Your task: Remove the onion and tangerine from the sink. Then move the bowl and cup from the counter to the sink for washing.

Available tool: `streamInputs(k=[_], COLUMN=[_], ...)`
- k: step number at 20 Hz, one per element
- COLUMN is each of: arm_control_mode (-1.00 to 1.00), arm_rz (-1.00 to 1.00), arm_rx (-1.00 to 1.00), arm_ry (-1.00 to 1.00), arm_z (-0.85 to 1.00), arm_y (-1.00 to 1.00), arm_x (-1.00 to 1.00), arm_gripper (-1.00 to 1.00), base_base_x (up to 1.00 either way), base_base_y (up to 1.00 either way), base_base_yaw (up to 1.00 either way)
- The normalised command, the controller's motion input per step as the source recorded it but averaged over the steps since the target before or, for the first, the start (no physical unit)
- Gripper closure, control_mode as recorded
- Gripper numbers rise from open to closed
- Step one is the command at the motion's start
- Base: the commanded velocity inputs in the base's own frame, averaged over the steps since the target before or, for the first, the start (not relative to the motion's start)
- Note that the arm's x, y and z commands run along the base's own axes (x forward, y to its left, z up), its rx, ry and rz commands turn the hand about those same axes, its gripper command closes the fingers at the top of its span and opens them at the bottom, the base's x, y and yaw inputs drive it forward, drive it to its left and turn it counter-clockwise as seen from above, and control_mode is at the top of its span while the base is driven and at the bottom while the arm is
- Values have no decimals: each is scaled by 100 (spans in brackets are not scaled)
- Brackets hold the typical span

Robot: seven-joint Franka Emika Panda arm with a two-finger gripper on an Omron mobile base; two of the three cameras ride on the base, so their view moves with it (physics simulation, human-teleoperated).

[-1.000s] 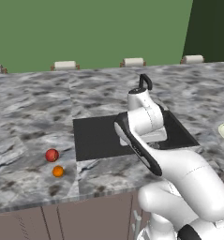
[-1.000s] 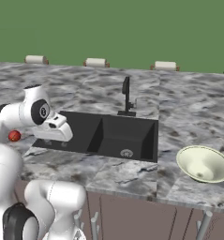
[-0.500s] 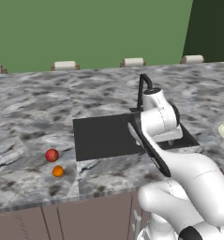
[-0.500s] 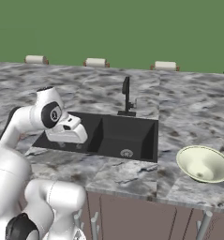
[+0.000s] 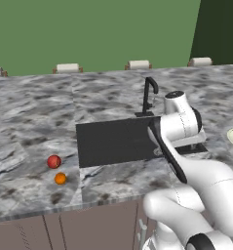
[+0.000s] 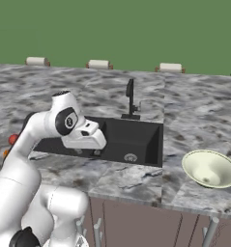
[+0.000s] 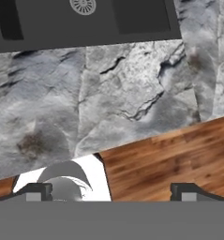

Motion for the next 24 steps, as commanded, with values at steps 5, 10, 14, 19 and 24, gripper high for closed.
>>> streamInputs(k=[5,10,14,19,24], arm_control_mode=[-100,-100,-100,-100,-100], arm_rz=[0,8,14,17,11], arm_rx=[-2,-1,0,0,0], arm_ry=[0,0,0,0,0], arm_z=[6,4,1,0,0], arm_y=[-48,-50,-51,-48,-42], arm_x=[0,0,1,2,8], arm_gripper=[-100,-100,-100,-100,-100], base_base_x=[0,0,0,0,0], base_base_y=[0,0,0,0,0], base_base_yaw=[0,0,0,0,0])
